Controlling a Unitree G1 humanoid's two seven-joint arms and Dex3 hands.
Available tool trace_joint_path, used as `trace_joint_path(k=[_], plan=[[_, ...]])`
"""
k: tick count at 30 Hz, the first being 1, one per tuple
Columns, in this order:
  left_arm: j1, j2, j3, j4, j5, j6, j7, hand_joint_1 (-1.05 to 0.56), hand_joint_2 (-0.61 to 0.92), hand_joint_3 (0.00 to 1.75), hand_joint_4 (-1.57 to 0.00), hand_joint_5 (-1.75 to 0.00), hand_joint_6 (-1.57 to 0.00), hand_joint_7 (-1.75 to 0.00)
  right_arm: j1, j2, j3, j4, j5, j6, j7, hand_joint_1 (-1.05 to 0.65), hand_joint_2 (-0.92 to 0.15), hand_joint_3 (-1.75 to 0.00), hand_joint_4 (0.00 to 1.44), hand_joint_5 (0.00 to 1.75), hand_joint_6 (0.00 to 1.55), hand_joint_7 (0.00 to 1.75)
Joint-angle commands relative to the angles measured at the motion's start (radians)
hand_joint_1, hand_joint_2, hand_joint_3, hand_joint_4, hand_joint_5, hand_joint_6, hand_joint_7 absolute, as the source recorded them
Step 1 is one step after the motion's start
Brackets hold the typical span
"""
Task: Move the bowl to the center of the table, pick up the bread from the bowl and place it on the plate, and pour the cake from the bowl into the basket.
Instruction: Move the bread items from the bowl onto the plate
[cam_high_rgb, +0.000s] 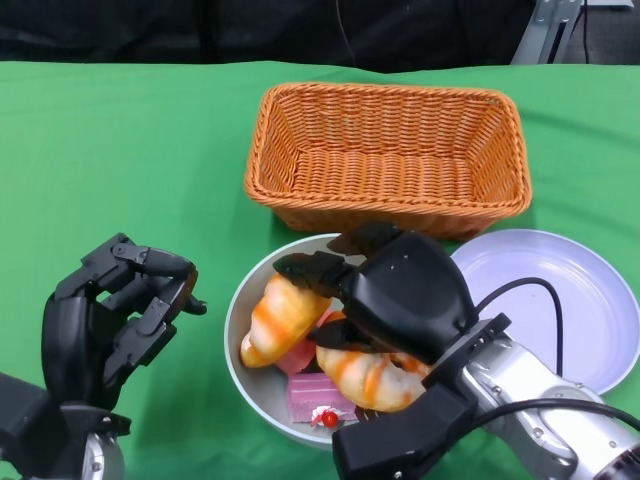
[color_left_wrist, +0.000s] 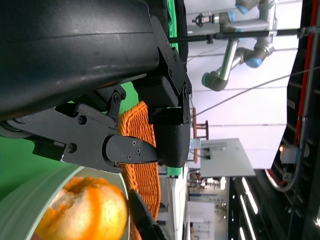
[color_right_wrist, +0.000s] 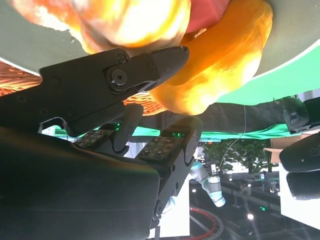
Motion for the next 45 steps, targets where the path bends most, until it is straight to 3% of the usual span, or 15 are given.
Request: trace_joint_path(k=[1, 6, 9, 16, 23, 29, 33, 36, 39, 42, 45], plan=[[-0.018, 0.003, 0.011, 0.006, -0.005, -0.015, 0.014, -0.22, 0.92, 0.20, -0.83, -1.50, -0.90, -1.08, -0.029, 0.011, 0.013, 0.039, 0.017, 0.019, -0.020, -0.70, -0.87, 0.00, 0.71, 0.19, 0.68, 0.00], [-0.022, 0.004, 0.013, 0.019, 0.028, -0.040, 0.058, -0.19, 0.91, 0.24, -0.82, -1.52, -0.88, -1.14, -0.056, 0.028, 0.038, 0.092, 0.005, 0.048, -0.056, -0.70, -0.88, -0.01, 0.72, 0.18, 0.68, 0.00], [-0.026, 0.002, 0.016, 0.027, 0.033, -0.059, 0.073, -0.19, 0.86, 0.36, -0.83, -1.52, -0.86, -1.16, -0.066, 0.032, 0.052, 0.113, 0.009, 0.063, -0.064, -0.69, -0.89, -0.01, 0.72, 0.17, 0.67, 0.00], [-0.040, -0.002, 0.031, 0.054, 0.015, -0.093, 0.071, -0.20, 0.83, 0.42, -0.80, -1.52, -0.86, -1.14, -0.078, 0.042, 0.089, 0.150, 0.020, 0.091, -0.029, -0.70, -0.91, -0.01, 0.72, 0.16, 0.68, 0.00], [-0.039, 0.001, 0.033, 0.052, 0.027, -0.097, 0.084, -0.17, 0.62, 0.82, -0.79, -1.53, -0.87, -1.14, -0.080, 0.026, 0.132, 0.126, 0.053, 0.113, 0.152, -0.69, -0.92, -0.01, 0.71, 0.17, 0.69, 0.01], [-0.047, 0.003, 0.043, 0.077, 0.060, -0.141, 0.119, -0.17, 0.60, 0.83, -0.80, -1.53, -0.89, -1.06, -0.088, 0.012, 0.153, 0.111, 0.071, 0.125, 0.268, -0.63, -0.92, -0.02, 0.80, 0.21, 0.67, 0.01], [-0.054, 0.002, 0.043, 0.095, 0.075, -0.161, 0.141, -0.17, 0.62, 0.81, -0.80, -1.52, -0.89, -1.05, -0.091, 0.003, 0.157, 0.181, 0.090, 0.046, 0.153, -0.44, -0.92, -0.01, 0.95, 0.34, 0.86, 0.07], [-0.056, 0.007, 0.041, 0.107, 0.092, -0.168, 0.158, -0.17, 0.63, 0.80, -0.79, -1.52, -0.88, -1.06, -0.098, 0.006, 0.158, 0.235, 0.106, 0.001, 0.077, -0.38, -0.92, 0.00, 0.90, 0.76, 1.04, 0.06], [-0.062, 0.011, 0.041, 0.125, 0.087, -0.183, 0.151, -0.17, 0.64, 0.78, -0.79, -1.51, -0.87, -1.06, -0.105, 0.010, 0.156, 0.281, 0.118, -0.039, -0.006, -0.35, -0.91, 0.00, 0.80, 1.05, 1.10, 0.07], [-0.064, 0.017, 0.039, 0.136, 0.085, -0.187, 0.143, -0.18, 0.67, 0.72, -0.79, -1.49, -0.87, -1.04, -0.115, 0.012, 0.159, 0.323, 0.121, -0.086, -0.101, -0.35, -0.92, -0.04, 0.71, 1.11, 1.10, 0.06], [-0.064, 0.019, 0.038, 0.140, 0.093, -0.193, 0.151, -0.17, 0.68, 0.70, -0.80, -1.49, -0.88, -1.02, -0.131, 0.018, 0.160, 0.373, 0.124, -0.134, -0.195, -0.33, -0.92, -0.07, 0.72, 1.16, 1.10, 0.07]])
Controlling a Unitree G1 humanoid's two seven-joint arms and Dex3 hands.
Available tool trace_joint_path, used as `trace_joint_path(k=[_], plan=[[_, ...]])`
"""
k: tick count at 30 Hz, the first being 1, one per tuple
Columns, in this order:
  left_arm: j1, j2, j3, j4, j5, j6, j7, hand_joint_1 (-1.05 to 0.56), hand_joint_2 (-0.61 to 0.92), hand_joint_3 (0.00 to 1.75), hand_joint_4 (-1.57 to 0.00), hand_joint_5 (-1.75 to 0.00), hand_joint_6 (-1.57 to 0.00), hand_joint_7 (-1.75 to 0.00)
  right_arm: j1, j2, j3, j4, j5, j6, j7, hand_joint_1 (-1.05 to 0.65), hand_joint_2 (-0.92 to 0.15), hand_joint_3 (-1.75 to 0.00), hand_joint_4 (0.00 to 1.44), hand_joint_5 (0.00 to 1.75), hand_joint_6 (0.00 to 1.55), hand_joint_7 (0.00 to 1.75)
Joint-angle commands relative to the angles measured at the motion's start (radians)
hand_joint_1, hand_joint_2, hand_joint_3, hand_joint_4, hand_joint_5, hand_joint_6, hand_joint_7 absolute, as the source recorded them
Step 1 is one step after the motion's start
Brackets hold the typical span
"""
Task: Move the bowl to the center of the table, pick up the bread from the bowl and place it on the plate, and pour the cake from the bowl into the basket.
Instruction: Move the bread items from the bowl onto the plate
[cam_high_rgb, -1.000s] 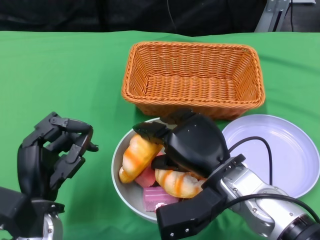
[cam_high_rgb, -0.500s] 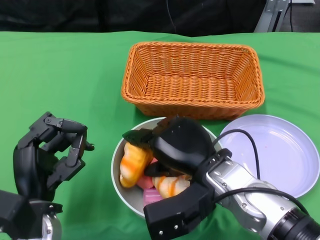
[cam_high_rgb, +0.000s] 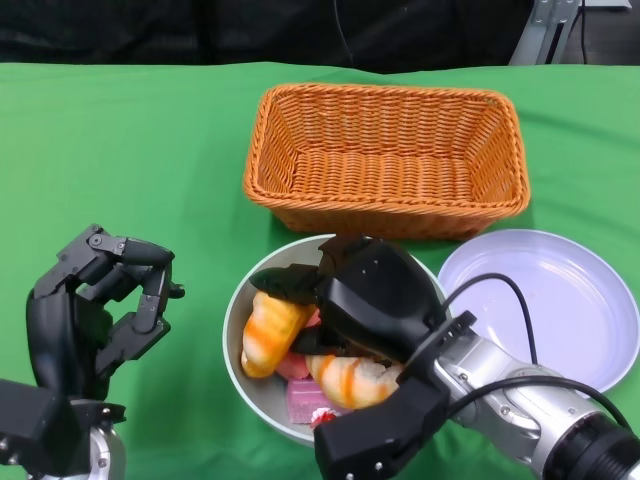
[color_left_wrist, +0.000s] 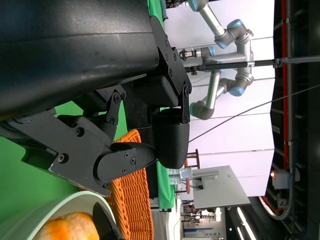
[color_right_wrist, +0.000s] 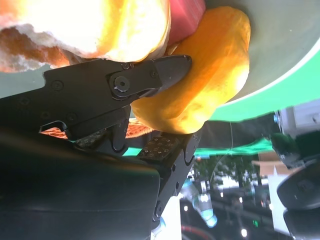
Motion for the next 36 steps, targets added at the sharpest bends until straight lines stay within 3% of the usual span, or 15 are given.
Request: trace_joint_path(k=[1, 6, 8, 11, 14, 18, 26, 36], plan=[[-0.004, 0.017, 0.002, 0.011, 0.007, -0.025, 0.009, -0.17, 0.68, 0.70, -0.80, -1.49, -0.89, -1.02, 0.003, -0.011, 0.014, 0.084, 0.000, -0.054, -0.074, -0.31, -0.92, -0.08, 0.72, 1.17, 1.11, 0.07], [-0.009, 0.020, 0.003, 0.024, 0.002, -0.030, 0.003, -0.18, 0.70, 0.66, -0.80, -1.49, -0.90, -0.99, -0.023, -0.007, 0.008, 0.148, 0.011, -0.118, -0.197, -0.26, -0.92, -0.13, 0.65, 1.51, 1.09, 0.20], [-0.010, 0.021, 0.003, 0.030, 0.005, -0.033, 0.007, -0.18, 0.71, 0.62, -0.80, -1.49, -0.90, -0.98, -0.023, -0.016, -0.001, 0.142, 0.016, -0.128, -0.219, -0.25, -0.92, -0.13, 0.64, 1.56, 0.78, 0.84], [-0.014, 0.024, 0.004, 0.042, 0.009, -0.036, 0.009, -0.19, 0.73, 0.58, -0.79, -1.49, -0.90, -0.97, -0.010, -0.038, -0.025, 0.102, 0.036, -0.139, -0.220, -0.23, -0.92, -0.12, 0.62, 1.59, 0.64, 1.11], [-0.017, 0.026, 0.006, 0.051, 0.020, -0.036, 0.024, -0.19, 0.74, 0.56, -0.79, -1.49, -0.90, -0.98, 0.010, -0.060, -0.052, 0.045, 0.052, -0.140, -0.195, -0.24, -0.92, -0.15, 0.61, 1.58, 0.61, 1.15], [-0.021, 0.026, 0.007, 0.059, 0.031, -0.036, 0.039, -0.20, 0.74, 0.54, -0.80, -1.49, -0.90, -1.00, 0.046, -0.080, -0.093, -0.053, 0.083, -0.145, -0.165, -0.24, -0.92, -0.11, 0.69, 1.44, 0.70, 1.00], [-0.026, 0.038, 0.003, 0.075, 0.043, -0.037, 0.045, -0.20, 0.77, 0.51, -0.80, -1.47, -0.88, -1.01, 0.102, -0.096, -0.174, -0.210, 0.144, -0.167, -0.103, -0.23, -0.91, -0.08, 0.72, 1.39, 0.73, 0.96], [-0.026, 0.047, -0.002, 0.077, 0.045, -0.023, 0.043, -0.20, 0.81, 0.42, -0.80, -1.47, -0.88, -1.02, 0.215, -0.096, -0.309, -0.445, 0.225, -0.166, -0.058, -0.24, -0.91, -0.06, 0.74, 1.50, 0.79, 0.94]])
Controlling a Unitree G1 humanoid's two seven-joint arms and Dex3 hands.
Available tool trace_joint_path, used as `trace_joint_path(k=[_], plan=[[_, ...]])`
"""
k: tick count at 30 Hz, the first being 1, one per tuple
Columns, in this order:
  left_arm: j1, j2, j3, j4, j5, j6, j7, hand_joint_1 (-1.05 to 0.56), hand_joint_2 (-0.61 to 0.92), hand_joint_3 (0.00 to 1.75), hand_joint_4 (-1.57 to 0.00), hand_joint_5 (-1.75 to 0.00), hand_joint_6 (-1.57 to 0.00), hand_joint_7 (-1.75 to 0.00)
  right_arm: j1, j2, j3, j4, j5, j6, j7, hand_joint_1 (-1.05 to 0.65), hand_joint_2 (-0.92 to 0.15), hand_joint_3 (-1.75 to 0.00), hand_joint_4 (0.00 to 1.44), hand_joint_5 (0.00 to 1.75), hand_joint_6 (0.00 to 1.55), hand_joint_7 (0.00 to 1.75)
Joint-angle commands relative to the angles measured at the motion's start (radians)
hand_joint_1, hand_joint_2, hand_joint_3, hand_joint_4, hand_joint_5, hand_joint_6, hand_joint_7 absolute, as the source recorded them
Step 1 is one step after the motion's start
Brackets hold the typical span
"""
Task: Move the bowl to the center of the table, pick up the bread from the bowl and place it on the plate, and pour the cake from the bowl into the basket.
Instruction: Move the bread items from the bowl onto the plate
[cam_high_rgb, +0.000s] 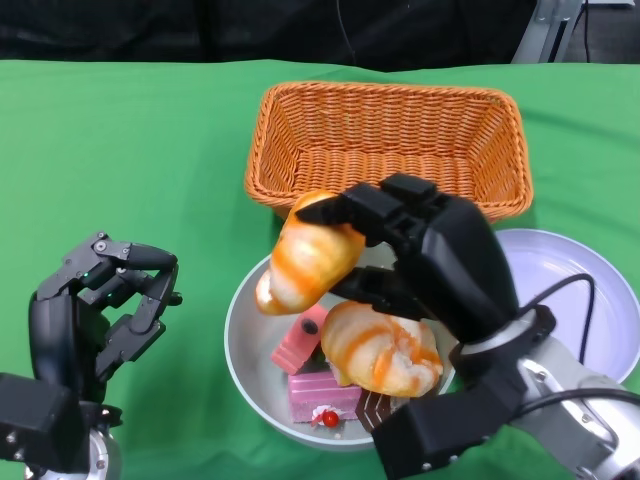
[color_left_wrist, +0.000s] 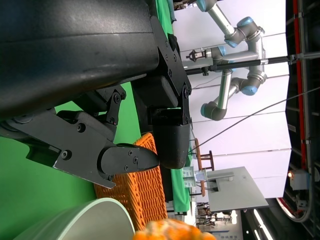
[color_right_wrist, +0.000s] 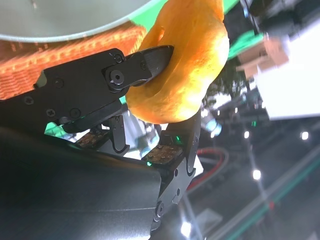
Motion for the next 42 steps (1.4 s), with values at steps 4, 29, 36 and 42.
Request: trace_joint_path(k=[4, 29, 36, 42], plan=[[-0.010, 0.026, 0.001, 0.009, -0.016, -0.003, -0.014, -0.19, 0.81, 0.42, -0.79, -1.48, -0.87, -1.02, 0.077, -0.021, -0.094, -0.152, 0.071, 0.007, 0.072, -0.24, -0.92, -0.06, 0.70, 1.51, 0.76, 0.95], [-0.029, 0.058, 0.013, 0.048, -0.017, -0.011, 0.005, -0.23, 0.82, 0.37, -0.82, -1.45, -0.89, -1.00, 0.460, -0.061, -0.528, -0.394, 0.361, 0.142, 0.280, -0.18, -0.90, -0.03, 0.75, 1.70, 0.79, 0.98], [-0.029, 0.060, 0.010, 0.046, -0.018, -0.010, -0.001, -0.21, 0.83, 0.36, -0.82, -1.45, -0.89, -1.01, 0.503, -0.056, -0.560, -0.434, 0.426, 0.301, 0.396, -0.20, -0.92, -0.04, 0.71, 1.72, 0.80, 0.90], [-0.026, 0.061, 0.010, 0.045, -0.038, 0.004, -0.023, -0.22, 0.85, 0.32, -0.80, -1.47, -0.88, -1.00, 0.478, -0.035, -0.572, -0.449, 0.470, 0.523, 0.483, -0.18, -0.92, -0.06, 0.75, 1.34, 0.85, 0.76]])
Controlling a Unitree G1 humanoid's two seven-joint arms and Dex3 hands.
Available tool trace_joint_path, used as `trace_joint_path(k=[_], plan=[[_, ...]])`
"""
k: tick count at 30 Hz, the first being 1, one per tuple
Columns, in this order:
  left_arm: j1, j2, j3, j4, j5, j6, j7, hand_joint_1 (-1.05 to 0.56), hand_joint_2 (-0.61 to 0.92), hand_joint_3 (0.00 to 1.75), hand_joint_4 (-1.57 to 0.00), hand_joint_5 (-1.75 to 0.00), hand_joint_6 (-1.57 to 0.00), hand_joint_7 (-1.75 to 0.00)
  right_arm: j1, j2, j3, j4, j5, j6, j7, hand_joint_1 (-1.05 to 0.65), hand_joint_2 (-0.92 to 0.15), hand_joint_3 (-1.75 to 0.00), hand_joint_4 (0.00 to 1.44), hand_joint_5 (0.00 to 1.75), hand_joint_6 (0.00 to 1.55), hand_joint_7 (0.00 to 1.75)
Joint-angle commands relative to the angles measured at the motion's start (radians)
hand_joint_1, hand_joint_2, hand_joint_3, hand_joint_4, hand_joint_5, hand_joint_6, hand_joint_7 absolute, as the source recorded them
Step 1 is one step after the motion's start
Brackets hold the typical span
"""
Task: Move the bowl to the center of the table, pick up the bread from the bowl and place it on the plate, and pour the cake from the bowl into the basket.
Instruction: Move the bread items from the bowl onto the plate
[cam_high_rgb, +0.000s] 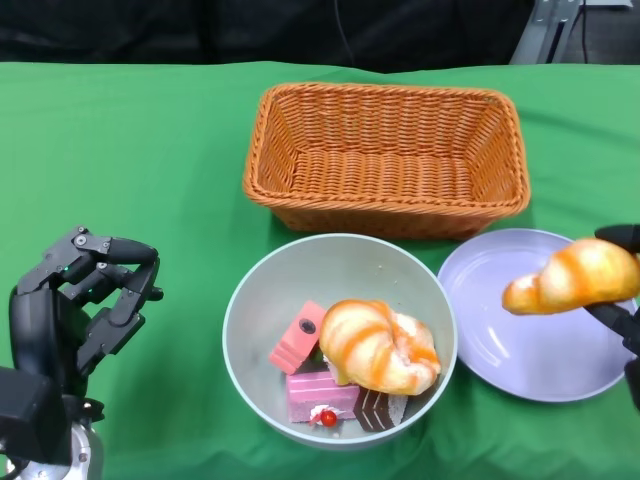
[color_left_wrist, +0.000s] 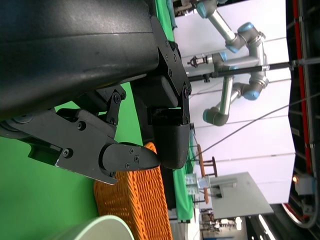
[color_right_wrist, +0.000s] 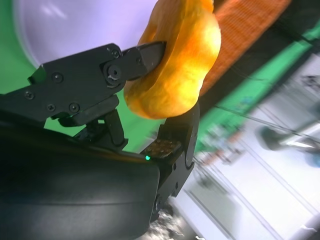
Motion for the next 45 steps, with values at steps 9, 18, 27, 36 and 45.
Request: trace_joint_path(k=[9, 18, 27, 36, 45], plan=[[-0.002, 0.019, 0.006, 0.006, -0.007, -0.015, -0.016, -0.21, 0.87, 0.28, -0.80, -1.45, -0.88, -0.99, -0.061, -0.017, -0.016, -0.002, 0.087, 0.250, 0.119, -0.19, -0.92, -0.08, 0.76, 1.20, 0.84, 0.74], [0.003, 0.022, 0.004, 0.003, 0.001, -0.009, -0.011, -0.20, 0.88, 0.26, -0.81, -1.44, -0.89, -0.99, -0.159, -0.025, -0.012, 0.121, 0.094, 0.365, 0.146, -0.20, -0.92, -0.05, 0.81, 1.12, 0.88, 0.67], [0.013, 0.025, 0.000, -0.012, 0.013, 0.002, 0.000, -0.21, 0.89, 0.24, -0.82, -1.42, -0.89, -0.98, -0.218, -0.048, 0.015, 0.197, 0.083, 0.450, 0.156, -0.24, -0.92, -0.06, 0.83, 1.15, 0.89, 0.65], [0.022, 0.030, -0.001, -0.015, 0.050, -0.015, 0.028, -0.21, 0.90, 0.24, -0.84, -1.42, -0.90, -0.99, -0.256, -0.035, 0.060, 0.260, 0.055, 0.466, 0.106, -0.21, -0.92, -0.05, 0.83, 1.14, 0.88, 0.64], [0.028, 0.028, -0.005, -0.027, 0.042, -0.008, 0.018, -0.20, 0.90, 0.24, -0.83, -1.41, -0.90, -0.98, -0.251, -0.052, 0.133, 0.240, -0.024, 0.473, 0.074, -0.33, -0.91, -0.01, 0.78, 0.75, 0.90, 0.09]])
